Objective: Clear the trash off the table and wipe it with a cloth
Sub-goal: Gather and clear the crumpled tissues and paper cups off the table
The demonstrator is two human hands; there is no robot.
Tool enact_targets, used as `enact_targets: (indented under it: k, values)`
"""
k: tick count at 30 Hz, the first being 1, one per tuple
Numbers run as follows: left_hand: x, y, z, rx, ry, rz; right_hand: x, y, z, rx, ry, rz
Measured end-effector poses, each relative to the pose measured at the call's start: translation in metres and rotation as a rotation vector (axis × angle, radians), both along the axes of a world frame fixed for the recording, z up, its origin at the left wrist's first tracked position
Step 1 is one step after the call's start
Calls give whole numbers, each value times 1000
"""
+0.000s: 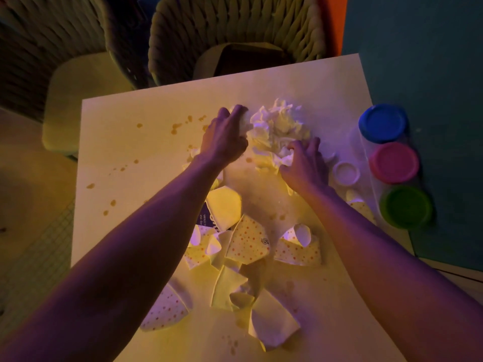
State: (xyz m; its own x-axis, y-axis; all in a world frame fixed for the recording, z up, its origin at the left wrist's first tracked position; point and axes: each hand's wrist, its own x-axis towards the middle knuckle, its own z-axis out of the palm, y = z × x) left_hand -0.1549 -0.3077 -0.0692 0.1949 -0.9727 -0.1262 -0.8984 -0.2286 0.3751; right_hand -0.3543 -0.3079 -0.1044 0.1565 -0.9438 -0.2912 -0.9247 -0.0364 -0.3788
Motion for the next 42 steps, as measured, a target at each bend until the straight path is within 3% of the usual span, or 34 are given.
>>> enact_targets:
  k: [8, 12, 18, 21, 25, 28, 35, 42]
  values:
    - [11, -24, -21, 267, -67, -23, -6, 6, -15, -72, 70, 81]
    - [3, -23, -27, 210, -106, 40, -9, 10, -21, -166, 106, 78]
    - [1, -5, -32, 207, -57, 132, -17, 9, -22, -101, -145, -23]
    - [-1, 6, -24, 172, -8, 152, -19, 7, -20, -31, -176, -66]
    - [-14, 23, -6, 39, 37, 29, -21, 8, -16, -13, -188, -135]
    - [-29, 24, 1, 75, 25, -97, -20, 5, -11, -9, -210, -163]
    - [-46, -1, -10, 219, -76, -82, -12, -23, 9, -96, -154, -174]
    - [-51, 6, -15, 136, -75, -83, -11, -45, 5, -25, -62, -93]
